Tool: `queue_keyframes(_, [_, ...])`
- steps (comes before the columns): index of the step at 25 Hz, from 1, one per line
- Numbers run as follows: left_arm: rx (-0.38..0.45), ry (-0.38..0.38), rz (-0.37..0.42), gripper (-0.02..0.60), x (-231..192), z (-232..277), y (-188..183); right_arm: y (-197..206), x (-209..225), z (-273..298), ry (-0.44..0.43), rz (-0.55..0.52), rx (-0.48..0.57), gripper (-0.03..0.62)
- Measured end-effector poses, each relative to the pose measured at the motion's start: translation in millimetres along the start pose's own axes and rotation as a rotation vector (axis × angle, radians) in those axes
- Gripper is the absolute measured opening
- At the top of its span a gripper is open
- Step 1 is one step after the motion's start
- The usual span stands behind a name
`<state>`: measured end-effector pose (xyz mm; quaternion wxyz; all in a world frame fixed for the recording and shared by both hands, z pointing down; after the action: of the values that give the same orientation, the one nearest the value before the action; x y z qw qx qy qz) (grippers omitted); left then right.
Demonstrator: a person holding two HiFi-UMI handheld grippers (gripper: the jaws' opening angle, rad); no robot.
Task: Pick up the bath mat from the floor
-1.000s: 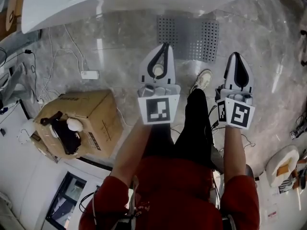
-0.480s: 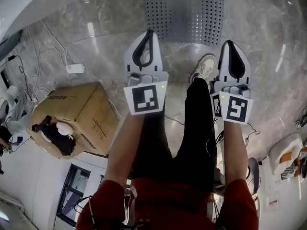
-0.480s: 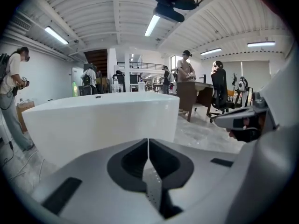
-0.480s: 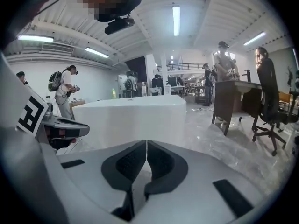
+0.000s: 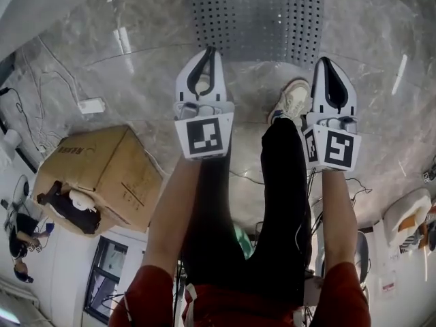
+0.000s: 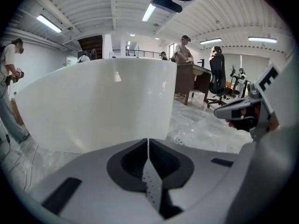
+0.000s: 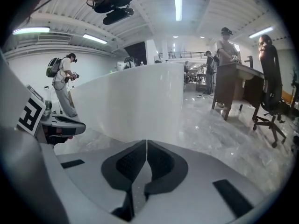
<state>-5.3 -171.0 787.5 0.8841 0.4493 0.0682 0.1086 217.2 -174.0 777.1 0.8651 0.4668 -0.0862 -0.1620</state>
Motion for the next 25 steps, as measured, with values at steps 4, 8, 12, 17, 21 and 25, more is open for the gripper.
queue_keyframes(4, [-0.048,-0.012,0.010,0.017,-10.2,23.3,46.9,44.1,3.4,22.5,0.001,0.007,-0.051,0.013])
queue_keyframes(8, [-0.124,-0.018,0.017,0.017,-17.6,46.0,98.7,86.5,4.0,45.7,-0.007,0.031,-0.097,0.013])
queue_keyframes(12, [-0.180,-0.037,-0.017,0.017,-23.8,65.9,139.0,123.7,6.1,66.2,0.019,0.074,-0.147,0.012])
queue_keyframes(17, [-0.238,-0.055,-0.036,0.017,-27.8,87.7,171.9,154.1,5.9,87.2,0.011,0.080,-0.198,0.014])
queue_keyframes(21, [-0.296,-0.095,-0.076,0.018,-36.5,104.0,197.7,180.5,15.9,104.7,0.012,0.074,-0.261,0.015])
queue_keyframes(25, [-0.366,-0.126,-0.074,0.067,-45.6,120.6,223.6,210.4,36.1,119.9,0.046,0.130,-0.342,0.124])
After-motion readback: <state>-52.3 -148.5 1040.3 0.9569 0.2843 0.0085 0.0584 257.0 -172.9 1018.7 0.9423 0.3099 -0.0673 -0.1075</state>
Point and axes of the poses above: the fingertips, and each gripper's own axes: z forward along the fingers, x to its right, y out of its underside, the point moved 4 cm from there along -z, backward along the fingers, and after that the axes turned 4 degrees about -z, right-handed, at the moved point
